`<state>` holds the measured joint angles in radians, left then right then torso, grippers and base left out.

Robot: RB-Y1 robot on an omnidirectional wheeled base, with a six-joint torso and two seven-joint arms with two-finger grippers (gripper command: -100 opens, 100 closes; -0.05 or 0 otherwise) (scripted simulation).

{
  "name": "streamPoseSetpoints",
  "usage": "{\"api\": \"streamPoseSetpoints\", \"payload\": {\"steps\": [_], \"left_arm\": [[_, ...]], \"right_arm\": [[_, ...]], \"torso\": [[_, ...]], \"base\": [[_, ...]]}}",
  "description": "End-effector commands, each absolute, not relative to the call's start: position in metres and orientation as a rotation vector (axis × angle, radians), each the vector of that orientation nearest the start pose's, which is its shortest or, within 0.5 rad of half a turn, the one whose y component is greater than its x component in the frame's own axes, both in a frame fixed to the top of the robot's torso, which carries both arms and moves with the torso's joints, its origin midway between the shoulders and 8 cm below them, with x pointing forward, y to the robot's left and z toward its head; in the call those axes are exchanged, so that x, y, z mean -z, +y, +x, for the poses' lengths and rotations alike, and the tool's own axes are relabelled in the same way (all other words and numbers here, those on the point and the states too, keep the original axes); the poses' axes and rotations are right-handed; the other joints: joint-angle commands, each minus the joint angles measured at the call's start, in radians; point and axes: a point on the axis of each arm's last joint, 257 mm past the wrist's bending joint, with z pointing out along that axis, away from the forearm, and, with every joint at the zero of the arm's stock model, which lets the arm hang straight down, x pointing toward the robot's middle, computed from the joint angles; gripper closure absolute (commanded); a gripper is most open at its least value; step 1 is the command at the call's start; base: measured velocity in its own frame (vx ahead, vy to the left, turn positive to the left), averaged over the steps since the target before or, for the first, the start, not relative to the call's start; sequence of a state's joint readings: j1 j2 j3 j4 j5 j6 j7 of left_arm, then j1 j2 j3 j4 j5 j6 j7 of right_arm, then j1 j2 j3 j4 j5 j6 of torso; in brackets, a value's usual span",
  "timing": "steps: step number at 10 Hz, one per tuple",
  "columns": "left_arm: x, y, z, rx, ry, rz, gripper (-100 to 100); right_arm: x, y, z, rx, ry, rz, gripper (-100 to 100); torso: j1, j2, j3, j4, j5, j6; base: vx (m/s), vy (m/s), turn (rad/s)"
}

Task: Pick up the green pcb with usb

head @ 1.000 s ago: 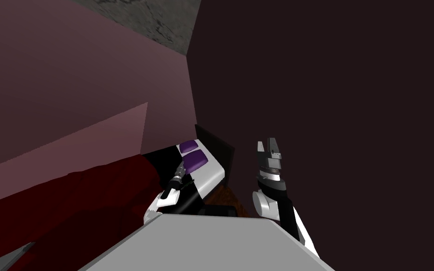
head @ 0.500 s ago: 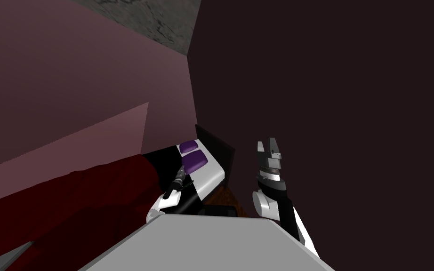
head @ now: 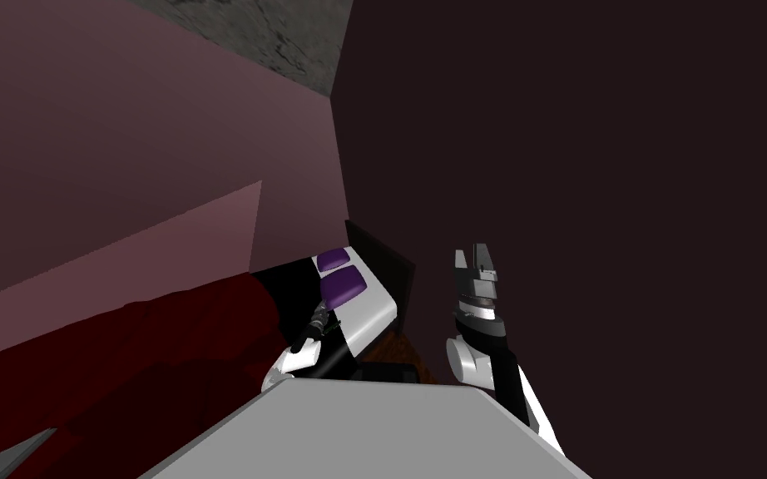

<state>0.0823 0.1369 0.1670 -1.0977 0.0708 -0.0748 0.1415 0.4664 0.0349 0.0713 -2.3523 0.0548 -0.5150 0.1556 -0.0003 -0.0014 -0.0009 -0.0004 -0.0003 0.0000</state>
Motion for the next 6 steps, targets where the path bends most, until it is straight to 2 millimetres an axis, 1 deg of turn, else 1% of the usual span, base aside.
{"api": "streamPoseSetpoints", "payload": {"steps": [1, 2, 4, 5, 6], "left_arm": [[0.475, 0.383, 0.423, 0.815, 1.268, -1.752, -100], [0.483, 0.381, 0.422, 0.805, 1.270, -1.785, -100], [0.506, 0.379, 0.410, 0.769, 1.290, -1.847, -100], [0.513, 0.379, 0.404, 0.755, 1.298, -1.863, -100], [0.528, 0.376, 0.395, 0.730, 1.310, -1.909, -100]], "right_arm": [[-0.070, -0.247, 0.330, -1.226, 0.563, 0.510, 0], [-0.070, -0.247, 0.330, -1.226, 0.563, 0.510, 0], [-0.070, -0.247, 0.330, -1.226, 0.563, 0.510, 0], [-0.070, -0.247, 0.330, -1.226, 0.563, 0.510, 0], [-0.070, -0.247, 0.330, -1.226, 0.563, 0.510, 0]], "torso": [[0.000, 0.000, 0.000, 0.000, 0.000, 0.000], [0.000, 0.000, 0.000, 0.000, 0.000, 0.000], [-0.001, -0.001, 0.000, 0.000, 0.000, 0.000], [-0.001, -0.001, -0.001, 0.000, 0.000, 0.000], [0.000, -0.001, -0.001, 0.000, 0.000, 0.000]], "base": [[0.026, -0.015, 0.020], [0.035, -0.026, 0.031], [0.041, -0.023, 0.022], [0.035, -0.014, 0.013], [0.036, -0.017, 0.025]]}}
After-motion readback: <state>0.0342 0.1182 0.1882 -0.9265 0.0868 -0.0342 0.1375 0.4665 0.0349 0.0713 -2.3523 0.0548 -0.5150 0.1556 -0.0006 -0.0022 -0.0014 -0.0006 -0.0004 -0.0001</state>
